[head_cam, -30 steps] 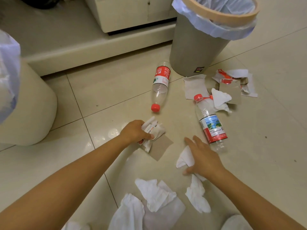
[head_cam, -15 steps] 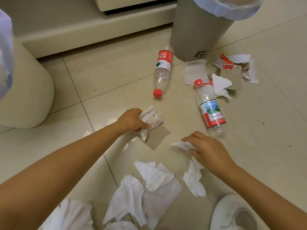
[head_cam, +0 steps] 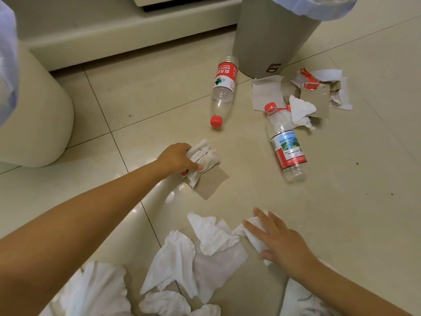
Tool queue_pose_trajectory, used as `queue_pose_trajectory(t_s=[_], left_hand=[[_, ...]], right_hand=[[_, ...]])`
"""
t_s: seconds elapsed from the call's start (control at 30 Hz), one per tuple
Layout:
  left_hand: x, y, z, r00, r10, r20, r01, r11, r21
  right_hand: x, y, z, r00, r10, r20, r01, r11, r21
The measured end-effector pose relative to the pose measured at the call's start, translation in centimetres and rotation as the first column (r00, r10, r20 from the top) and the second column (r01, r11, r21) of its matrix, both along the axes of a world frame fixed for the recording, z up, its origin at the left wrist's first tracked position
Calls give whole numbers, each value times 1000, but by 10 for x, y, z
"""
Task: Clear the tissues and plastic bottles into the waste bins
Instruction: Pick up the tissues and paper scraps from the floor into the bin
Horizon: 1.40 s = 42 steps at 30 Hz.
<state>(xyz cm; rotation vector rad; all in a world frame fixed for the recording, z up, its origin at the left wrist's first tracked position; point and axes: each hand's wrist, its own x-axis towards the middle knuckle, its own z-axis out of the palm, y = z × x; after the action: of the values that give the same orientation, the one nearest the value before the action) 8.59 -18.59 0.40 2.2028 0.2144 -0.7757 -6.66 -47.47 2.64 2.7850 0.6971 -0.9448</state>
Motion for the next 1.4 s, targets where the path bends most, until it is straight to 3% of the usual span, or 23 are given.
queue_pose_trajectory(t_s=[0.27, 0.53, 0.67, 0.77, 0.9, 1.03, 1.1, 1.2, 1.27, 1.4], left_hand=[[-6, 2, 6, 1000, 9, 24, -9, 999, -32], [-29, 43, 55, 976, 75, 204, -50, 991, -126], [-40, 86, 103, 929, 129, 346, -125, 992, -34], [-49, 124, 158, 852, 132, 507, -195, 978, 73], [-63, 185, 233, 663, 215, 717, -370, 927, 63], [-68, 239, 291, 447, 404, 798, -578, 812, -88], [-69, 268, 305, 335, 501, 798, -634, 746, -202], [-63, 304, 306, 251, 655, 712, -677, 645, -354], [-59, 322, 296, 227, 733, 641, -710, 575, -406], [-50, 339, 273, 301, 777, 553, -751, 550, -364]], right_hand=[[27, -4, -13, 977, 81, 197, -127, 965, 230], [91, 64, 31, 930, -68, 361, -107, 891, 442], [128, 124, 74, 880, -89, 467, -220, 795, 565], [153, 181, 115, 838, -117, 533, -324, 679, 659], [175, 271, 175, 804, -125, 581, -453, 504, 735], [183, 363, 232, 797, -166, 581, -515, 314, 797], [184, 406, 252, 810, -167, 563, -513, 265, 817], [191, 457, 260, 854, -129, 504, -461, 263, 848], [197, 482, 253, 870, -89, 486, -437, 319, 841], [207, 507, 232, 895, 43, 445, -406, 494, 769]])
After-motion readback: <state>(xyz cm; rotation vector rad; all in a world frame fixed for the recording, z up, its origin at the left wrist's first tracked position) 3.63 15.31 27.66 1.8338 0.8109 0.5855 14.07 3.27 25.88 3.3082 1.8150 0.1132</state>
